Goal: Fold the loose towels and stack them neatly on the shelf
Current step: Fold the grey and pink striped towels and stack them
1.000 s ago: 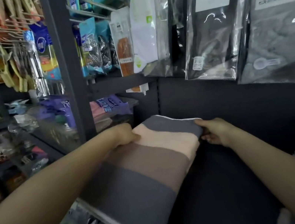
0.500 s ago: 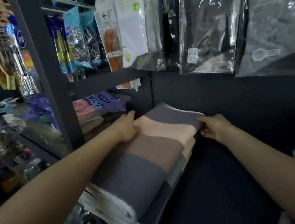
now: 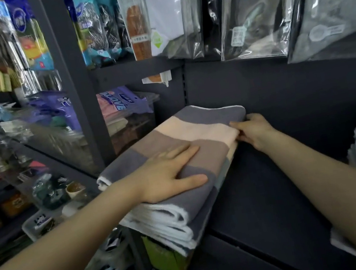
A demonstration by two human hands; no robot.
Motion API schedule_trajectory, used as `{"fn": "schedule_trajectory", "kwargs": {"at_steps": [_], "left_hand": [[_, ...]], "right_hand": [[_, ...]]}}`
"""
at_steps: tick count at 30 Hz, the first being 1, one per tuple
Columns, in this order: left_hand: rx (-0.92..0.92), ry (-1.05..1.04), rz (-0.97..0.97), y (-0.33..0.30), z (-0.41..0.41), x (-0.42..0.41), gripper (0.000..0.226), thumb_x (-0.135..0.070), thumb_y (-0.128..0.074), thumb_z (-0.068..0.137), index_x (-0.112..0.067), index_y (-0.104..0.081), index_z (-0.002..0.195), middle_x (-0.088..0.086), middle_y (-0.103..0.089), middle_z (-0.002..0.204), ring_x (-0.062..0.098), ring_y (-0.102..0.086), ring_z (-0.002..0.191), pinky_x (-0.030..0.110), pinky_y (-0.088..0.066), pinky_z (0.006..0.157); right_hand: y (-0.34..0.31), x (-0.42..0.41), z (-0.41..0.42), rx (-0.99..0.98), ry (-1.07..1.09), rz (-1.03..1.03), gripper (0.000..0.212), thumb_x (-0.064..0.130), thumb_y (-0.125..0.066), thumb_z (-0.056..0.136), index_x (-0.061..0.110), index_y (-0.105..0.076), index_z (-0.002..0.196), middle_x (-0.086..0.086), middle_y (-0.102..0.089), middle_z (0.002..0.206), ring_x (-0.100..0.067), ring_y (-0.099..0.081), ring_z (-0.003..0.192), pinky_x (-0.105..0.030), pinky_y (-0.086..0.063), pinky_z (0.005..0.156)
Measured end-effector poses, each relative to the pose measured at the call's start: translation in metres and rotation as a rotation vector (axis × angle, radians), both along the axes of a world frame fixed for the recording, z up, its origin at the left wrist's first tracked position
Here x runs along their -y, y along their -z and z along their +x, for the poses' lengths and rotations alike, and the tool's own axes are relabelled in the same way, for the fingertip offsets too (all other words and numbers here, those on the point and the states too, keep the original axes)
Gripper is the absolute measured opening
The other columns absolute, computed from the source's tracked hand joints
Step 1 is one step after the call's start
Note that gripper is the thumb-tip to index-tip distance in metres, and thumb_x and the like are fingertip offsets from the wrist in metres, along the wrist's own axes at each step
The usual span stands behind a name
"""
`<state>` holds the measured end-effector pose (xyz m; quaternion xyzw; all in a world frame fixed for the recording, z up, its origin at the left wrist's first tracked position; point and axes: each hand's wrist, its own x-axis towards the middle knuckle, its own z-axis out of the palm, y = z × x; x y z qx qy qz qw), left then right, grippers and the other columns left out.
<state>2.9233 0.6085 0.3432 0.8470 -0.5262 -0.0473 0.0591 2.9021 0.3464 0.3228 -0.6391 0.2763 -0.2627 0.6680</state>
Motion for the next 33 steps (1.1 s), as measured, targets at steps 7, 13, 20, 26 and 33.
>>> {"fn": "schedule_trajectory", "kwargs": {"at_steps": [7,13,20,26,33], "left_hand": [[0.062,-0.036,-0.095,0.016,-0.011,-0.033,0.120,-0.088,-0.023,0.051,-0.021,0.001,0.148,-0.001,0.002,0.157,0.012,-0.001,0.142,0.023,0.000,0.110],[0.149,-0.184,-0.126,0.032,-0.003,-0.059,0.127,-0.096,-0.011,0.040,-0.030,0.005,0.147,-0.001,0.007,0.157,0.021,0.008,0.143,0.039,0.005,0.114],[0.170,-0.226,-0.590,0.054,0.009,-0.089,0.073,-0.058,-0.017,0.086,-0.013,-0.042,0.138,0.010,-0.035,0.148,0.025,-0.027,0.138,0.038,-0.015,0.115],[0.094,-0.322,-1.023,0.072,0.020,-0.099,0.025,-0.015,-0.053,0.092,-0.001,-0.063,0.110,0.011,-0.052,0.114,0.020,-0.051,0.096,0.018,-0.033,0.088],[-0.371,-0.563,-1.032,0.071,0.048,-0.102,0.027,-0.034,-0.053,0.092,-0.011,-0.062,0.081,0.005,-0.063,0.077,0.024,-0.059,0.076,0.034,-0.044,0.066]], "right_hand": [[-0.011,-0.056,-0.035,-0.057,0.063,-0.922,0.041,0.029,-0.056,0.091,0.008,-0.052,0.125,-0.008,-0.048,0.132,-0.021,-0.045,0.120,-0.019,-0.033,0.099],[0.006,-0.089,-0.055,-0.245,-0.449,-1.301,0.041,0.039,-0.033,0.098,0.029,-0.041,0.137,0.009,-0.035,0.146,-0.006,-0.021,0.137,-0.036,-0.004,0.115],[0.015,-0.106,-0.079,-0.108,0.108,-1.179,0.027,0.019,-0.048,0.095,0.002,-0.057,0.114,-0.018,-0.052,0.119,-0.030,-0.051,0.109,-0.027,-0.035,0.090],[0.020,-0.207,-0.118,-0.016,0.013,-1.348,0.039,0.054,-0.045,0.085,0.016,-0.053,0.083,0.006,-0.049,0.083,-0.015,-0.049,0.079,-0.029,-0.039,0.065],[0.029,-0.222,-0.122,-0.290,0.130,-1.469,0.033,0.045,-0.055,0.083,0.017,-0.051,0.101,0.000,-0.050,0.104,-0.020,-0.048,0.097,-0.030,-0.039,0.061]]}}
